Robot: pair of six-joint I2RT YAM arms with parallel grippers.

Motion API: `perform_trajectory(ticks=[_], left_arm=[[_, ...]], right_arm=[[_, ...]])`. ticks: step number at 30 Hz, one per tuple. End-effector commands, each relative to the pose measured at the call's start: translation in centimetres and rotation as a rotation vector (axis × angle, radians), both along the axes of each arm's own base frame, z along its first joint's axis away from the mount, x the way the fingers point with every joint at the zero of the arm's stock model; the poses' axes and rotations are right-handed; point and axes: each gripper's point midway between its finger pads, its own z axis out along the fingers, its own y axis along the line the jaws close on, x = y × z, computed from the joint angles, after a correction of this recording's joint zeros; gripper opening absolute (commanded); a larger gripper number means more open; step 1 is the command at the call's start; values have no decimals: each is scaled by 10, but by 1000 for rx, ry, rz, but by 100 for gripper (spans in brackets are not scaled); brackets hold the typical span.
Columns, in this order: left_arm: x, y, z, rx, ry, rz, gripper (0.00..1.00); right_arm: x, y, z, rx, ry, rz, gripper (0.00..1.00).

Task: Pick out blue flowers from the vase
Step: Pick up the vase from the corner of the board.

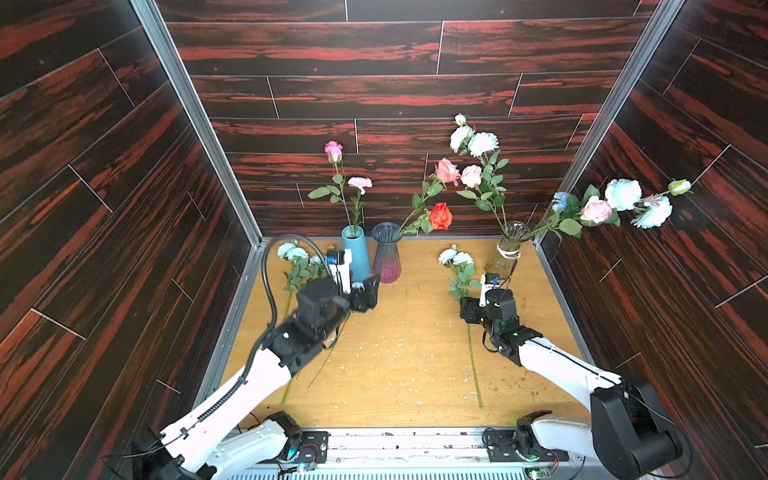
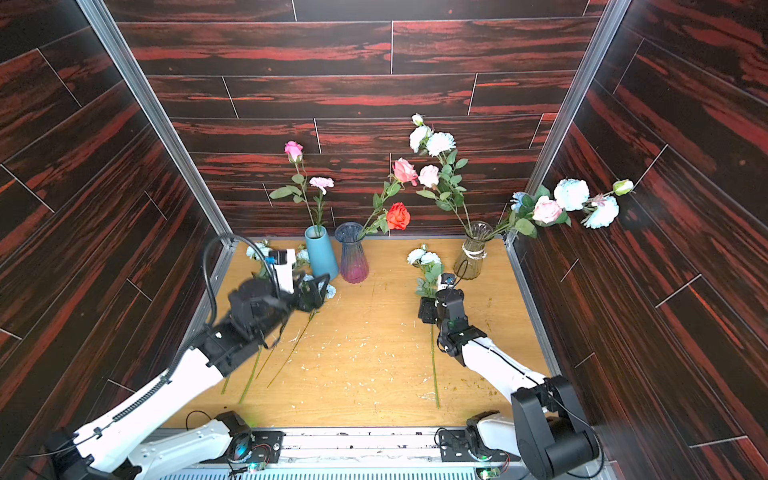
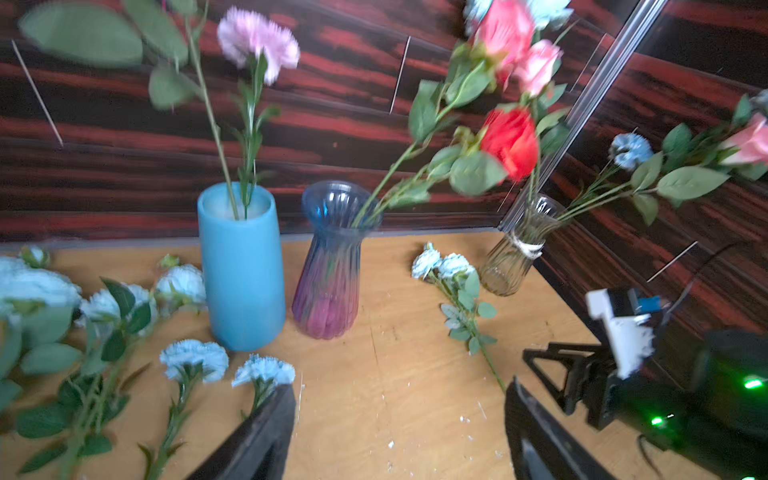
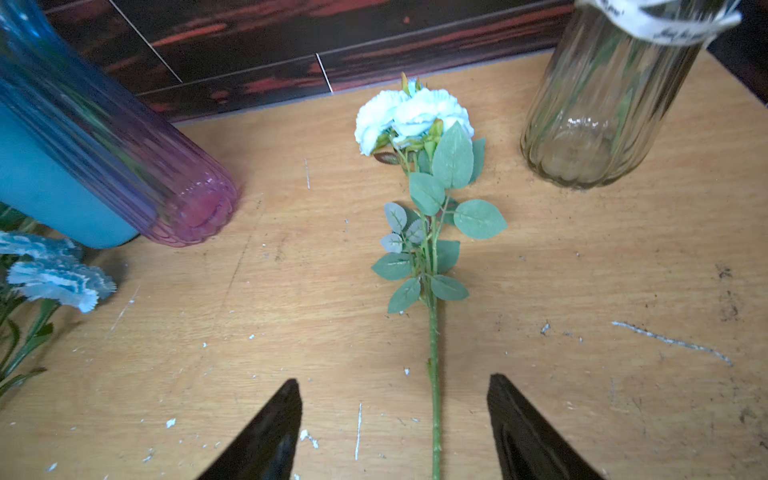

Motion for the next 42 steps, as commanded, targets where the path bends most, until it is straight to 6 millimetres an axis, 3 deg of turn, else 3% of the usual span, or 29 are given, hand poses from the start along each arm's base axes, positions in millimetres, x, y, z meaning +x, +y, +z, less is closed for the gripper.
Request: perform_trajectory(ticks=[1, 5, 11, 18, 23, 34, 42], left_arm=[[7, -6, 8, -48, -84, -1, 82], [11, 3, -18, 10, -39, 52, 83], [16, 12, -47, 51, -50, 99, 85], [20, 11, -59, 85, -39, 94, 85], [19, 19, -64, 103, -39, 113, 85], [24, 22, -73, 103, -23, 109, 85], [30, 19, -78, 101, -6, 102, 85]], right_arm=[[-4, 13, 10, 25, 28, 57, 70], [-4, 20, 35, 5, 78, 80, 66], [0, 4, 81, -141, 160, 40, 68], [35, -26, 116, -399, 231, -67, 69], [60, -55, 137, -349, 220, -122, 71], [119, -99, 159, -239, 193, -154, 68], [159, -109, 147, -258, 233, -144, 68]])
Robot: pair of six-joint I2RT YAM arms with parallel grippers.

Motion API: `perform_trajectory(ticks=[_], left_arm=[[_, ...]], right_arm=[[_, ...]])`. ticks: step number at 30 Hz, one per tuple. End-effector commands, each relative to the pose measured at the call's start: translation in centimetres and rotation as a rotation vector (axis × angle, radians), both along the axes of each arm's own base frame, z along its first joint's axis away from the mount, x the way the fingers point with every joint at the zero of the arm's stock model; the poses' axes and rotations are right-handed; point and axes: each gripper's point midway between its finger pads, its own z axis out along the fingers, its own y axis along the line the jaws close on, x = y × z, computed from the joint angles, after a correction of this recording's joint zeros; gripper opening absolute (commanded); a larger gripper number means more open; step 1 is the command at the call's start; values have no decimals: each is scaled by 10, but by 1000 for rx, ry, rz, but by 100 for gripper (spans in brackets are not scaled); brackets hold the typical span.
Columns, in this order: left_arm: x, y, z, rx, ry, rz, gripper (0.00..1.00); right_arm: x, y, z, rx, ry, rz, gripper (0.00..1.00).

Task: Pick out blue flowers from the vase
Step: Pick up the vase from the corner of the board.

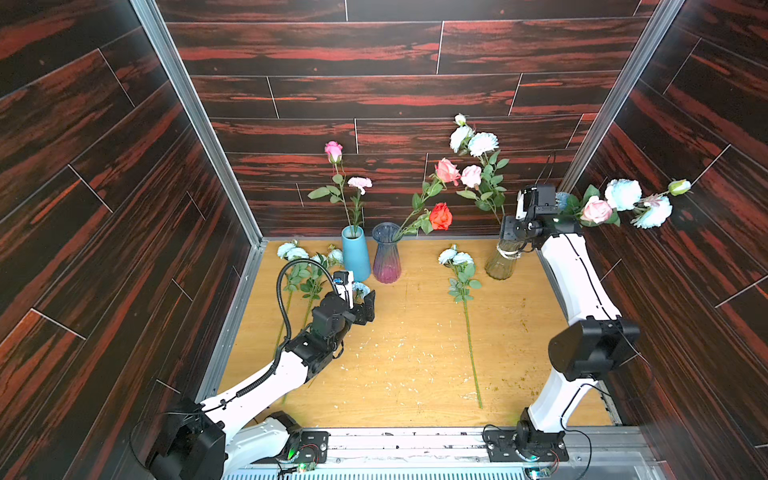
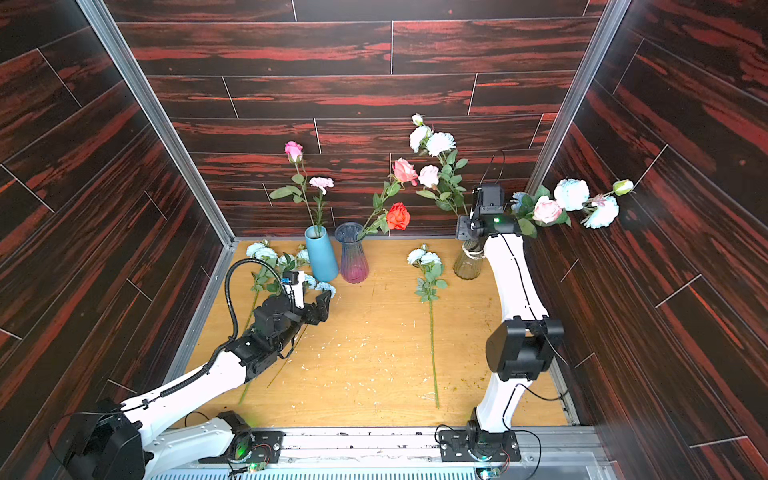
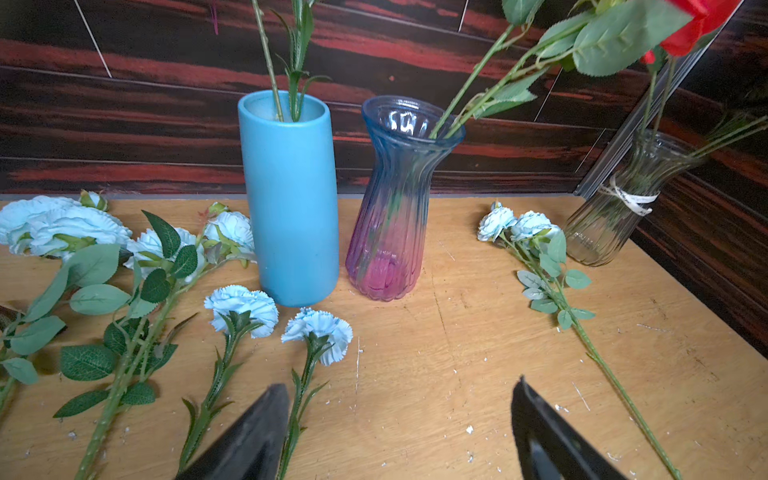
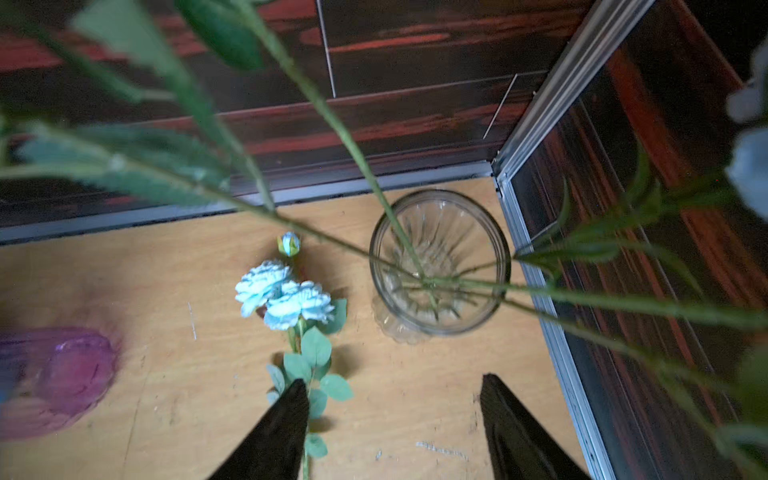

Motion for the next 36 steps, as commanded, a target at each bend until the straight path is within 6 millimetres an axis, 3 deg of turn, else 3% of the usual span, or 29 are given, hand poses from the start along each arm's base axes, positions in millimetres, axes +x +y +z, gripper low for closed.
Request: perform_trajectory(ticks=[1, 8, 18, 29, 36], left_arm=[[4, -2, 6, -8, -19, -4, 85], [10, -5, 2, 1, -8, -4, 85], [13, -5, -2, 11, 6, 3, 85], [13, -5, -4, 18, 11, 5, 85], [13, -4, -5, 20, 12, 8, 85]], right_arm=[[9, 2, -18, -9, 66, 35, 67], [28, -8, -43, 8, 112, 40, 66], [39, -12, -87, -16, 209, 39, 62], [42, -21, -103, -67, 278, 7, 53], [43, -23, -115, -98, 322, -5, 41]])
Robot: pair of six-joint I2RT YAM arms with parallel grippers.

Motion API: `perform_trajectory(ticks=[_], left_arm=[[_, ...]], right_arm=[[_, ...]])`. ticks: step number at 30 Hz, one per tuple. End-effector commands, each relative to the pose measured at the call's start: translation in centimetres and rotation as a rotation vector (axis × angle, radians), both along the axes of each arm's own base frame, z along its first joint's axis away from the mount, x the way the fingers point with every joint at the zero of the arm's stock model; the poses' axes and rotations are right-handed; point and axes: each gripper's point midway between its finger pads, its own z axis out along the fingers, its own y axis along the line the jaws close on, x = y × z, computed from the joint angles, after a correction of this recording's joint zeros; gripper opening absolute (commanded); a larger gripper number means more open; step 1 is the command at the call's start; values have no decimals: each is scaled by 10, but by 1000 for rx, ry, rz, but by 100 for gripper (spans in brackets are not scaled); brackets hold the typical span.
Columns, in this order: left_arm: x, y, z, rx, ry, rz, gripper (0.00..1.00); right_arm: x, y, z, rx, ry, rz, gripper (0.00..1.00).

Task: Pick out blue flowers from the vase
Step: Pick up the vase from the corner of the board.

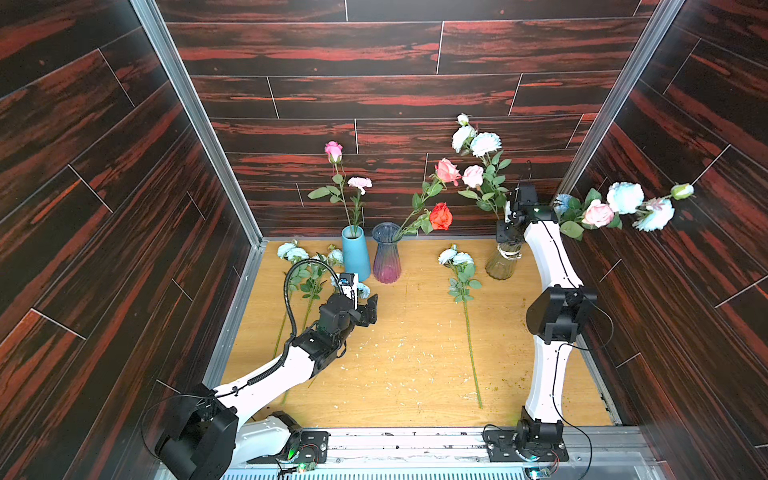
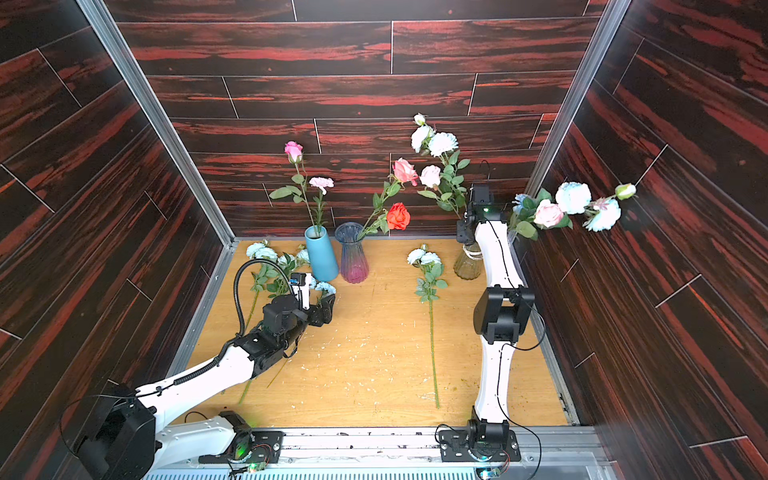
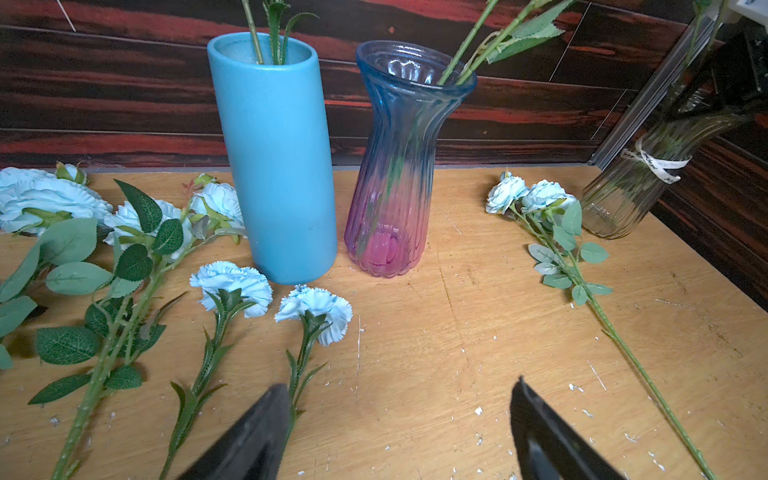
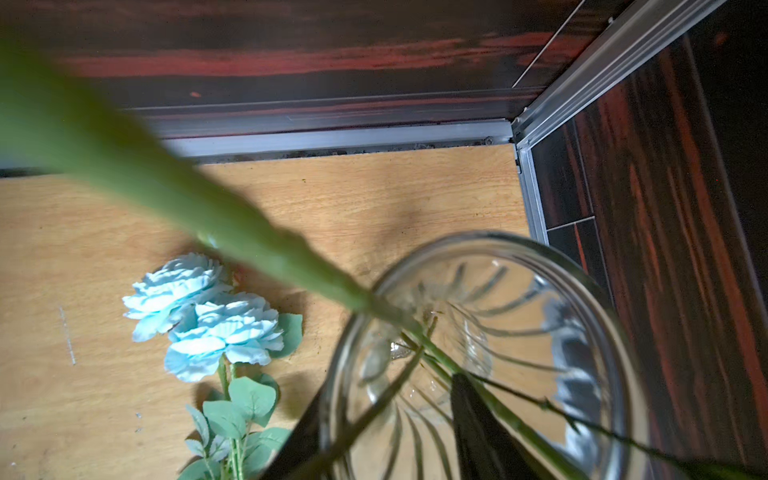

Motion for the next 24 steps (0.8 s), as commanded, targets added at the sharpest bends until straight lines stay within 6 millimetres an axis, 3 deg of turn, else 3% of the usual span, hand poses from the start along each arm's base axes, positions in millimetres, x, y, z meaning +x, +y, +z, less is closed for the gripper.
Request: perform_trajectory(ticks=[1, 12, 21, 24], left_arm=[[7, 1, 18, -10, -43, 14, 85], [7, 2, 18, -11, -44, 20, 85], [3, 8, 21, -11, -58, 31, 85], [3, 9, 21, -15, -59, 35, 85]], right_arm=[[-13, -1, -29, -22, 117, -11, 40], [-21, -2, -27, -52, 140, -29, 24], [-32, -3, -10, -41, 130, -53, 3], [-35, -3, -5, -39, 125, -56, 0]])
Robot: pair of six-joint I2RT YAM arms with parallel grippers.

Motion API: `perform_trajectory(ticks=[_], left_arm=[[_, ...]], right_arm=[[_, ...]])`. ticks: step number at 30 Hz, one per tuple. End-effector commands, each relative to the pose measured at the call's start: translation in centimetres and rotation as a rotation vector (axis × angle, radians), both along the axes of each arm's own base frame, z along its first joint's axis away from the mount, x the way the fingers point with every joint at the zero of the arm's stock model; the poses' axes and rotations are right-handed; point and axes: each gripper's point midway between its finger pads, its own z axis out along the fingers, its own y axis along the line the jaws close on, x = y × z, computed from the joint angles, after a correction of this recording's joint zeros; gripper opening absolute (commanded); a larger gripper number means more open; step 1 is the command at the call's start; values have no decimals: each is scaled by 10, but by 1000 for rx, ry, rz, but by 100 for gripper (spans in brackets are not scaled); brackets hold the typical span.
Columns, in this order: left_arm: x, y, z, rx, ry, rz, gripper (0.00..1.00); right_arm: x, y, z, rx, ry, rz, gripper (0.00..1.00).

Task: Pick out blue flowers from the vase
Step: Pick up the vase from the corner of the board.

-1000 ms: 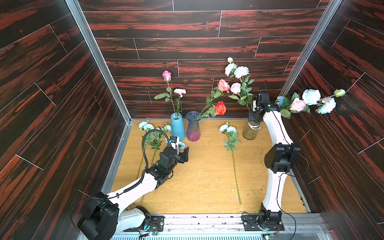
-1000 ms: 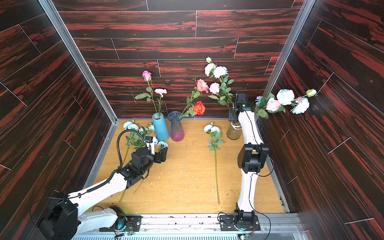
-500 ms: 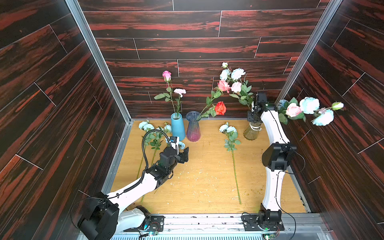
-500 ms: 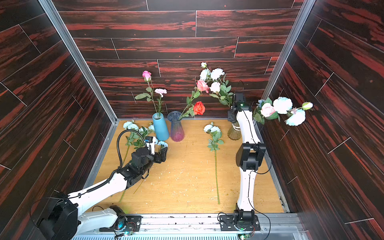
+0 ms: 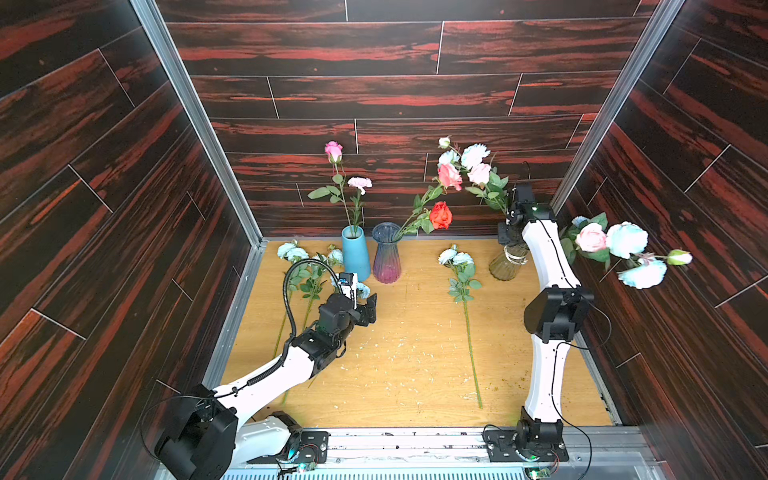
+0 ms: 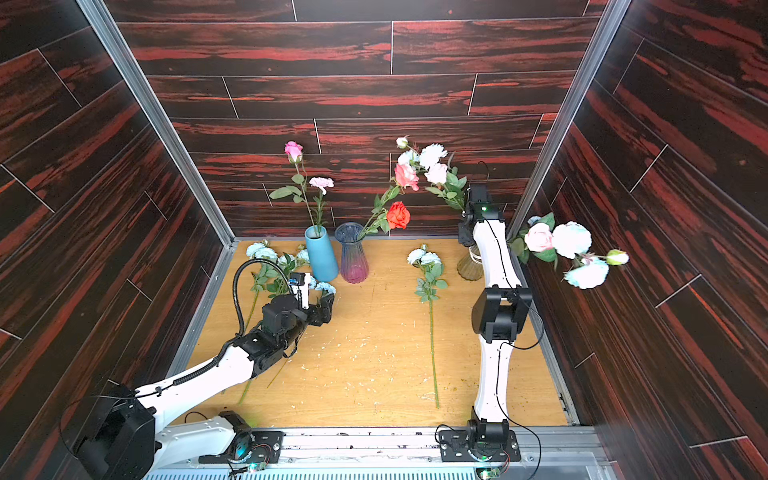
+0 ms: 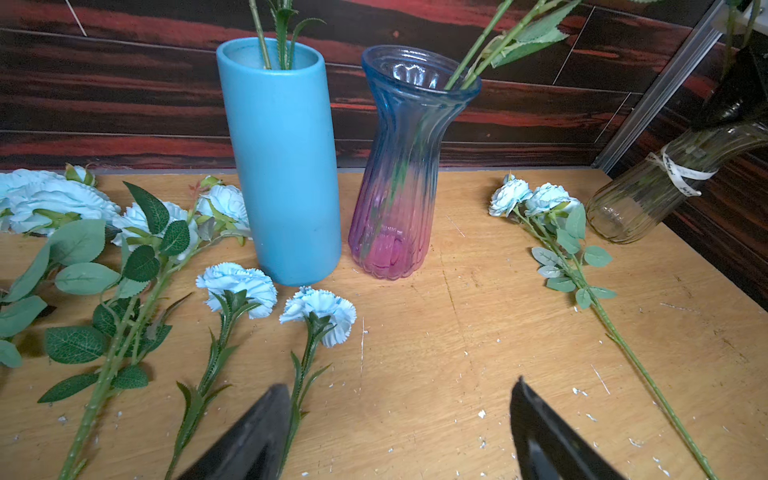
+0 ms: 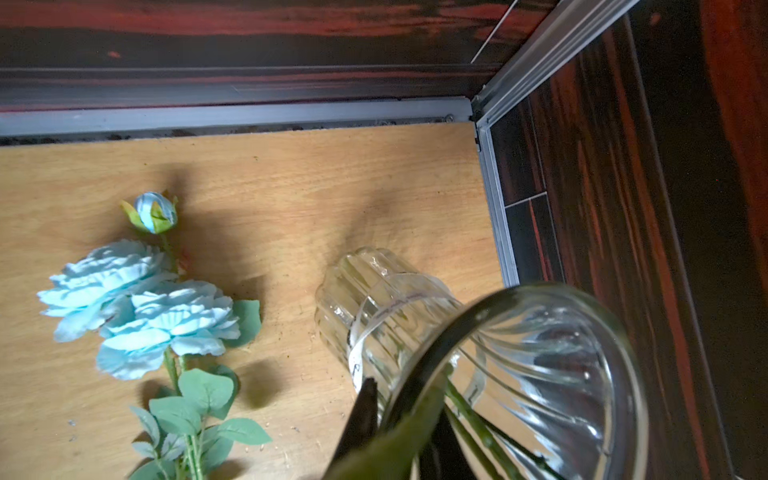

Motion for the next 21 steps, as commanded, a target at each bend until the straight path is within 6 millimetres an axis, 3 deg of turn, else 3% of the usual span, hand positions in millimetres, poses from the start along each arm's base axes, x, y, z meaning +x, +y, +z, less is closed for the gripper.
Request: perform_trajectory(ticks=[1, 7, 11, 15, 21], left_arm=[[2, 6, 19, -15, -51, 19, 85], [1, 8, 20, -24, -57, 25, 84], [0, 11, 21, -30, -64, 32, 84], [-1, 14, 22, -36, -66, 37, 84], [-4, 18, 25, -49, -78, 46, 84]], right_arm=[[-21, 10, -4, 54, 64, -8, 0], [-34, 5, 24, 35, 24, -51, 0], [-47, 2, 56, 30, -32, -71, 0], [-60, 11, 87, 11, -91, -61, 0], [-82, 32, 117, -43, -126, -30, 0]])
